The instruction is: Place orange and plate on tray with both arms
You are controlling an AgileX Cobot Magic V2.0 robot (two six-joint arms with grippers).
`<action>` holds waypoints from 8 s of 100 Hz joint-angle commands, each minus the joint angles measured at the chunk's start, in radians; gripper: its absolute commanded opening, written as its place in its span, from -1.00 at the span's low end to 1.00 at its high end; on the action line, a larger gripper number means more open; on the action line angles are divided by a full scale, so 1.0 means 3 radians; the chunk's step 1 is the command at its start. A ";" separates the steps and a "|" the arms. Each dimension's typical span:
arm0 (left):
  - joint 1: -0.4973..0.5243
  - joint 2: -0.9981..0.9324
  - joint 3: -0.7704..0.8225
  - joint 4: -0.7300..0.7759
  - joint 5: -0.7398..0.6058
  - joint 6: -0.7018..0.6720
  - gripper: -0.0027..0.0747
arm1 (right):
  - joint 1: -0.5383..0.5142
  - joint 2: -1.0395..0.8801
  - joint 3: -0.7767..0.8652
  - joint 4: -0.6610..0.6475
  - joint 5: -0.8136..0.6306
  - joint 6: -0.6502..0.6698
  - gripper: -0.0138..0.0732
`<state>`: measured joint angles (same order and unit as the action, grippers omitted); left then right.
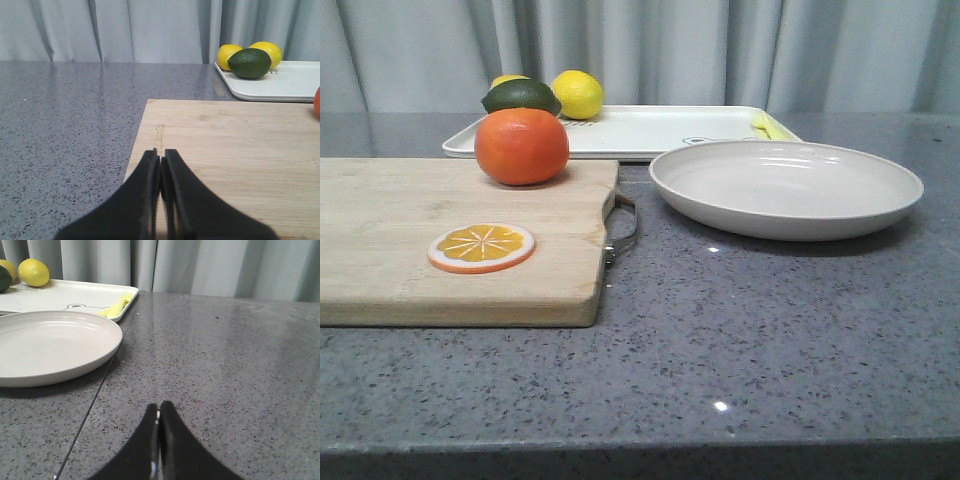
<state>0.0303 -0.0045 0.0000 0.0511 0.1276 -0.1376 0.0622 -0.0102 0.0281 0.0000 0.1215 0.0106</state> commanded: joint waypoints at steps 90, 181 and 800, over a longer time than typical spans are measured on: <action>-0.0001 -0.0110 0.0075 0.0012 -0.0367 -0.0021 -0.98 | 0.0005 -0.0067 -0.0001 -0.0044 -0.0356 -0.0035 -0.84; -0.0001 0.1041 -0.1332 0.0012 -0.0268 -0.0021 -0.98 | 0.0005 0.1026 -0.1521 0.0024 0.0072 -0.0035 -0.82; -0.2645 0.6362 -0.6719 -0.0699 0.2732 0.0340 -0.03 | 0.0005 0.1349 -0.1769 0.0038 0.0393 -0.0035 -0.82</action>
<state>-0.7637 2.0049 -1.9797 -0.1636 0.9650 -0.0349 0.0622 0.3792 -0.4686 0.0128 0.3365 0.0106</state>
